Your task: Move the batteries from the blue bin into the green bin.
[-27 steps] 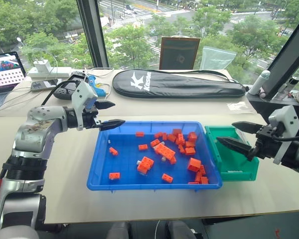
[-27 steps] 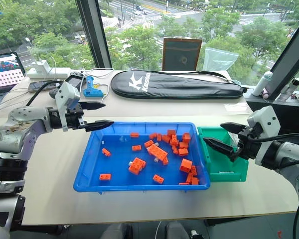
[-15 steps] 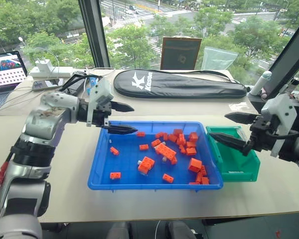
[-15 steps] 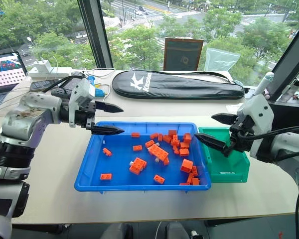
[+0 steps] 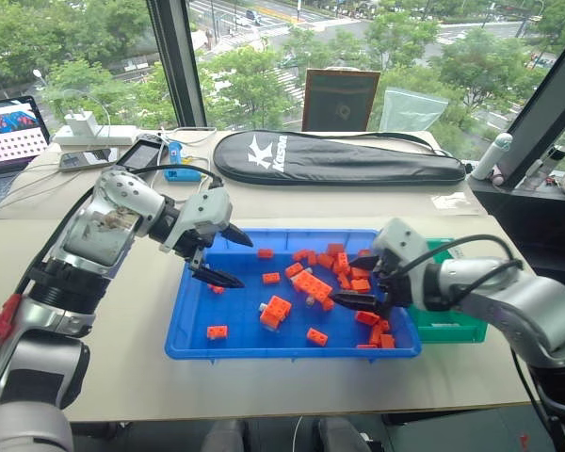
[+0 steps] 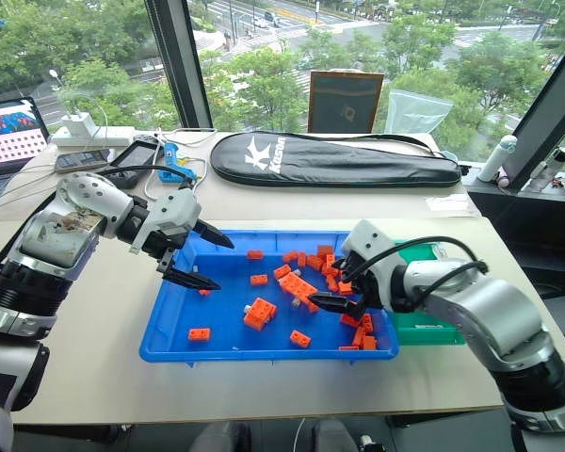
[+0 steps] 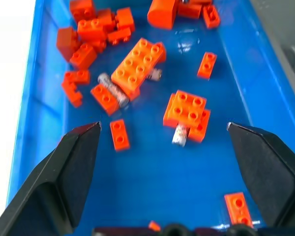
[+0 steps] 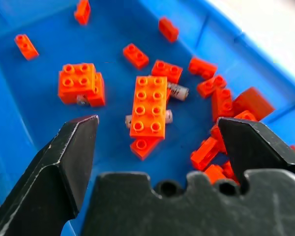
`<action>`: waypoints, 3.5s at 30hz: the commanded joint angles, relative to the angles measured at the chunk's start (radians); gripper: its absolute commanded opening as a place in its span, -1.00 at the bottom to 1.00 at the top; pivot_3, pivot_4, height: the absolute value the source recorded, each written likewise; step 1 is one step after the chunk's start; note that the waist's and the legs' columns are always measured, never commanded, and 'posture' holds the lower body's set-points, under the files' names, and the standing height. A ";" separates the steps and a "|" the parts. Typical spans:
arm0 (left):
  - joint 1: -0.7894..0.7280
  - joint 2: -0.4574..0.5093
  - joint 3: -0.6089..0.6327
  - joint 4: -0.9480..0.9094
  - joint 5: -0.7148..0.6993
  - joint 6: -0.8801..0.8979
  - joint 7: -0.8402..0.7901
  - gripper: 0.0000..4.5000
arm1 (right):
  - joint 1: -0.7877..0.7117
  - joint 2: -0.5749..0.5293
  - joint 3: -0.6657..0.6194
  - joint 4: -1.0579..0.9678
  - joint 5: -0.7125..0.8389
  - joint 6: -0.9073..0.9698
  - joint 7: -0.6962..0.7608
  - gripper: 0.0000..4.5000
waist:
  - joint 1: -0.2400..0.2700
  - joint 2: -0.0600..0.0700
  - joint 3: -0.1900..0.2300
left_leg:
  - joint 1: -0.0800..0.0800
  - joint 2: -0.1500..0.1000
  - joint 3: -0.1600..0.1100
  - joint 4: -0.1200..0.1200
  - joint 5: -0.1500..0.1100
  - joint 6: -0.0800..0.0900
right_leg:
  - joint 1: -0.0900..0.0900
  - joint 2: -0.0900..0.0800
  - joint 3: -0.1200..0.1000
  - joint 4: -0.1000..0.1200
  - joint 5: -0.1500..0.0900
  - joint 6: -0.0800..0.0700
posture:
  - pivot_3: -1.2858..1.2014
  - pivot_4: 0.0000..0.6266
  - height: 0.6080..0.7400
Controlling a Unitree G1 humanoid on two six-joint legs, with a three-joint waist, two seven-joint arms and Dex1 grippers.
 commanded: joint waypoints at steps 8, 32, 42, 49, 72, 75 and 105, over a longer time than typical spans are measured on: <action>0.092 0.093 0.066 -0.158 -0.022 0.070 0.020 0.98 | -0.103 0.120 0.129 0.117 -0.144 -0.013 0.017 1.00 | 0.000 0.000 0.000 | -0.001 0.000 0.000 0.000 0.000 0.000 | -0.001 0.000 0.000 0.001 0.000 0.000 | 0.03 -0.52 1.00; 0.087 0.114 0.079 -0.206 -0.064 0.146 0.026 1.00 | -0.138 0.196 0.026 0.119 -0.188 0.006 0.069 -0.52 | 0.000 0.000 0.000 | -0.001 0.000 0.000 0.001 0.000 0.000 | -0.001 0.000 -0.001 0.002 0.000 0.000 | 0.03 -0.52 1.00; 0.069 0.076 0.079 -0.190 -0.081 0.156 0.017 1.00 | -0.086 -0.018 -0.104 -0.002 -0.113 0.078 0.177 -0.53 | 0.007 0.000 0.000 | -0.001 0.000 0.000 0.001 0.000 0.000 | -0.001 0.000 -0.001 0.002 0.000 0.000 | 0.03 -0.52 1.00; 0.050 0.050 0.080 -0.188 -0.119 0.169 -0.008 1.00 | 0.064 -0.163 -0.084 -0.111 -0.073 0.084 0.252 -0.53 | -0.002 0.000 0.000 | -0.001 0.000 -0.001 0.001 0.000 0.000 | -0.001 0.000 -0.001 0.002 -0.001 0.000 | 0.03 -0.52 1.00; 0.030 0.058 0.058 -0.183 -0.071 0.170 0.017 1.00 | -0.124 0.122 0.065 0.075 -0.204 -0.005 0.112 0.98 | 0.000 -0.001 0.000 | -0.001 0.001 -0.001 0.002 0.000 0.000 | -0.001 0.001 -0.001 0.002 -0.001 0.000 | 0.03 -0.52 1.00; 0.032 0.066 0.061 -0.189 -0.073 0.175 0.015 1.00 | -0.134 0.173 0.096 0.112 -0.236 -0.004 0.086 0.98 | 0.003 -0.001 0.000 | -0.001 0.000 -0.001 0.002 0.000 0.000 | -0.001 0.001 -0.001 0.002 -0.001 0.000 | 0.03 -0.52 1.00; 0.049 0.084 0.061 -0.210 -0.096 0.184 0.017 1.00 | -0.154 0.190 0.189 0.127 -0.376 0.008 0.138 0.12 | 0.001 -0.001 0.000 | -0.001 0.000 -0.001 0.002 0.000 0.000 | -0.002 0.001 -0.001 0.003 -0.001 0.000 | 0.03 -0.52 1.00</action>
